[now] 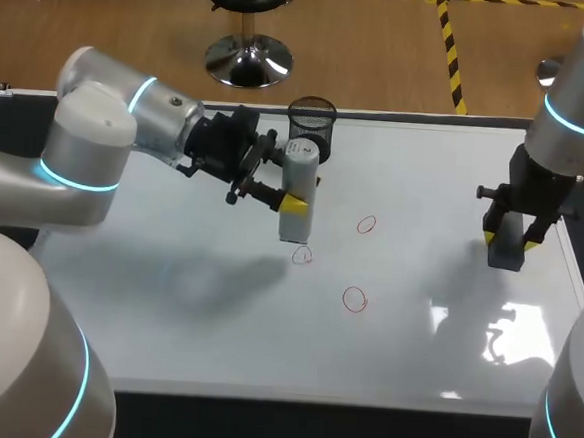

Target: Pick up the inspection probe, press it on each red-marked spot on the whiteboard one by one, put down the probe, pick up the eraser, and wipe off all the red marks.

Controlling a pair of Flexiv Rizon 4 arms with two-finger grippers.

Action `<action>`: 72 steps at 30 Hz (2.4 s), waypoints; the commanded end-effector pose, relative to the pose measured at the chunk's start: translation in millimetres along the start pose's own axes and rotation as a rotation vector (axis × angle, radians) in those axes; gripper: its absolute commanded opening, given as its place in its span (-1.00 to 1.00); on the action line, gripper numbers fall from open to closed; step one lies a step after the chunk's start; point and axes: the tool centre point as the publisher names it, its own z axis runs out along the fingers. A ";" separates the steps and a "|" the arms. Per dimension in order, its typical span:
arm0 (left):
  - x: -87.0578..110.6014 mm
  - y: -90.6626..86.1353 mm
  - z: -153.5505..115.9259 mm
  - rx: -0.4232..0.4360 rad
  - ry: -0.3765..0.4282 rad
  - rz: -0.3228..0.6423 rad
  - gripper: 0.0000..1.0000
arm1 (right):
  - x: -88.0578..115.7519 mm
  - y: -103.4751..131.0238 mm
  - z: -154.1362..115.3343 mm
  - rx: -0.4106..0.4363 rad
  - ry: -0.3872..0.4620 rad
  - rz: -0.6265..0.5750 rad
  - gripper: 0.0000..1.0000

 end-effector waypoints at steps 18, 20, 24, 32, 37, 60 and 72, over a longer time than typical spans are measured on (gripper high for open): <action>20.8 7.6 -58.8 0.025 -0.054 -0.002 -1.00 | -0.8 -0.3 -1.7 0.001 0.001 -0.001 -1.00; 23.1 10.2 -66.2 0.024 -0.057 -0.005 -1.00 | -0.8 -0.3 -1.7 0.001 0.001 -0.001 -1.00; 25.3 13.3 -80.4 0.022 -0.065 -0.007 -1.00 | -0.8 -0.3 -1.7 0.001 0.001 -0.001 -1.00; 35.3 23.2 -107.1 0.028 -0.092 -0.014 -1.00 | -0.8 -0.3 -1.7 0.001 0.001 -0.001 -1.00; 40.7 26.4 -118.4 0.025 -0.093 -0.005 -1.00 | -0.8 -0.3 -1.7 0.001 0.001 -0.001 -1.00; 62.1 38.5 -177.9 0.008 -0.158 -0.009 -1.00 | -0.8 -0.3 -1.7 0.001 0.001 -0.001 -1.00; 72.0 38.1 -191.6 0.002 -0.171 -0.011 -1.00 | -0.8 -0.3 -1.7 0.001 0.001 -0.001 -1.00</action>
